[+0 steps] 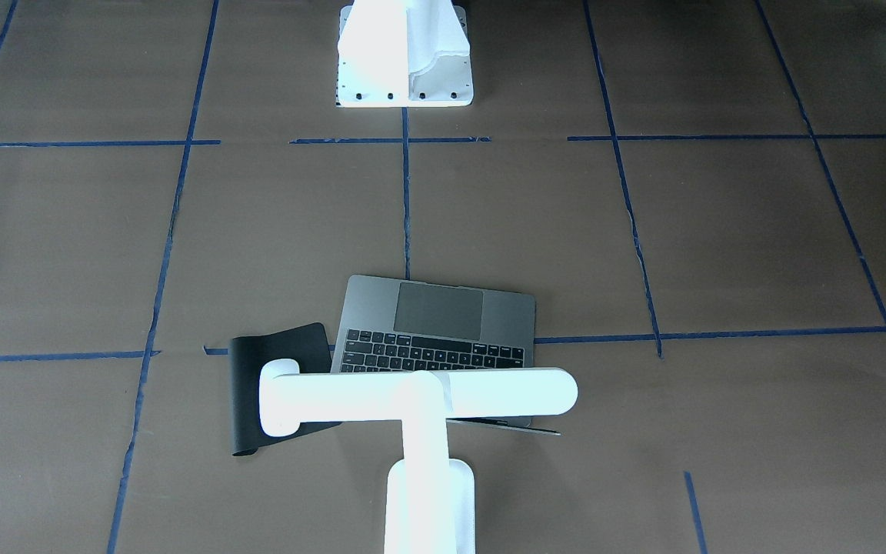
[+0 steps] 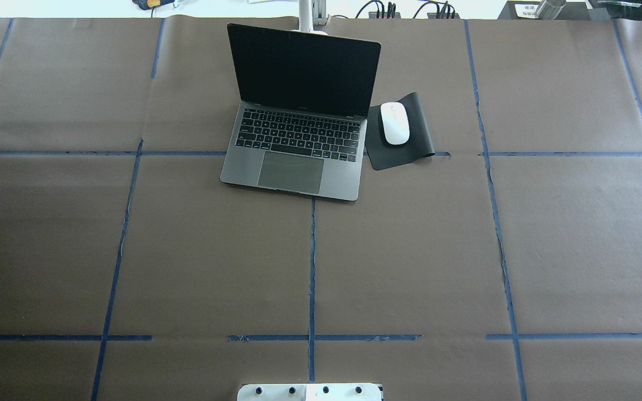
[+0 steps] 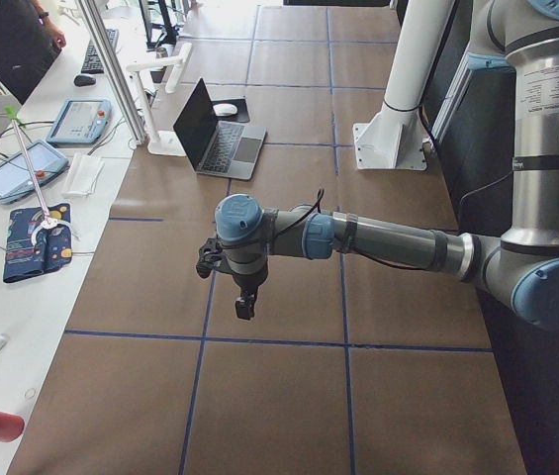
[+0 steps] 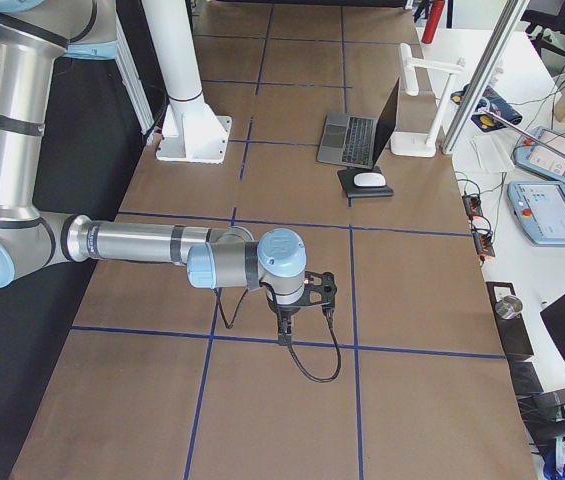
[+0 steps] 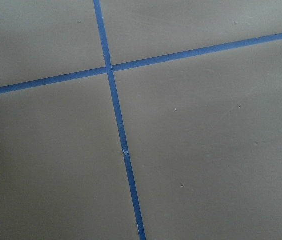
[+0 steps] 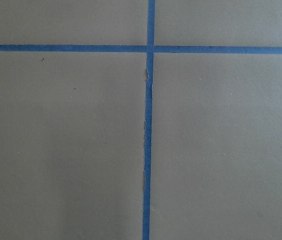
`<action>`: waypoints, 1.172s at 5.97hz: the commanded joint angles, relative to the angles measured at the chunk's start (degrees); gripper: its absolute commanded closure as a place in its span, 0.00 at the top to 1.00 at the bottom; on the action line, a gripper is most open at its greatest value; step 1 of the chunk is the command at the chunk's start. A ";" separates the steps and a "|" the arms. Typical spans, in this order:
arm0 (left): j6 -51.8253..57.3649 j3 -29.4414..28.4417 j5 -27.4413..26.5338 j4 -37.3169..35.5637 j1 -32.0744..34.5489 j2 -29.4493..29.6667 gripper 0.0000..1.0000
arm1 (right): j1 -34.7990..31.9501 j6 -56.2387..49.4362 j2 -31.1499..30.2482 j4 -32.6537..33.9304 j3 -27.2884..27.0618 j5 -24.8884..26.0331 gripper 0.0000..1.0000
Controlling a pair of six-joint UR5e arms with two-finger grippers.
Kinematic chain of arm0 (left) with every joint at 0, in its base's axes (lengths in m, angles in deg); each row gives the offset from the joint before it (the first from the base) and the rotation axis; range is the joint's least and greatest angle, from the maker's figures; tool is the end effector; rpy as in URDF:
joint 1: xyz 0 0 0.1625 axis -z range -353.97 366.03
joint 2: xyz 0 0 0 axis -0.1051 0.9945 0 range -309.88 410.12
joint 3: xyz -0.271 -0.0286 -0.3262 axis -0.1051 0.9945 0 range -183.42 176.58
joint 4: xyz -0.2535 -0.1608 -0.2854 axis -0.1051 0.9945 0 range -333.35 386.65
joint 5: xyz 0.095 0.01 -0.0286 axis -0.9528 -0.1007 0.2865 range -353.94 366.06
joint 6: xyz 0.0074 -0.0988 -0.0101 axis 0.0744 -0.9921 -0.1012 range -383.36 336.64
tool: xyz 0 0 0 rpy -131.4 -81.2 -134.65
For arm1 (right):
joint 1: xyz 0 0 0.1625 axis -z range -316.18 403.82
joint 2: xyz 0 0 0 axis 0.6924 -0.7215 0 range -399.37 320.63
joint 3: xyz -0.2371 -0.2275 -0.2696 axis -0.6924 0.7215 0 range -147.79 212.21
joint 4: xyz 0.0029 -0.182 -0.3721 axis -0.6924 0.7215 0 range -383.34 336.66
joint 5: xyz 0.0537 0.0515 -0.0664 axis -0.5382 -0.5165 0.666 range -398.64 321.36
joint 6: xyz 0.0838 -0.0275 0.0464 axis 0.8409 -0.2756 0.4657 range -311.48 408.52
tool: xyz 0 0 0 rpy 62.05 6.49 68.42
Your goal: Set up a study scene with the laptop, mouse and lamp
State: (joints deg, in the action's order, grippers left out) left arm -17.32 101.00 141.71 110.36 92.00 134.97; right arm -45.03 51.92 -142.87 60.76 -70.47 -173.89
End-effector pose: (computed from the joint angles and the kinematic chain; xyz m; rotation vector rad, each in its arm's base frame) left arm -0.0301 -0.4553 0.5869 0.0632 0.7968 0.1871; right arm 0.0545 -0.3996 0.6424 0.0527 -0.7920 0.0022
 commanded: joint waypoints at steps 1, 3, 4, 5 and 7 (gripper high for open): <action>0.11 0.52 -0.12 0.14 0.08 -0.21 1.00 | 0.70 0.02 0.14 0.09 -0.24 -0.27 1.00; -0.06 0.61 -0.29 0.14 0.08 -0.21 1.00 | 0.70 0.02 0.14 0.09 -0.24 -0.28 1.00; -0.06 0.79 -0.21 0.14 0.08 -0.21 1.00 | 0.79 0.02 0.23 0.09 -0.24 -0.28 1.00; -0.15 0.96 -0.21 0.14 0.17 -0.38 1.00 | 0.88 0.02 0.23 0.09 -0.24 -0.28 1.00; -0.06 0.96 0.05 0.14 0.17 -1.88 1.00 | 0.88 0.37 0.23 -0.17 -0.24 -0.54 1.00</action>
State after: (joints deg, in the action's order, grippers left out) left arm -17.44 101.84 141.58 110.49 92.15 133.57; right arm -44.17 52.09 -142.64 60.74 -70.71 -174.25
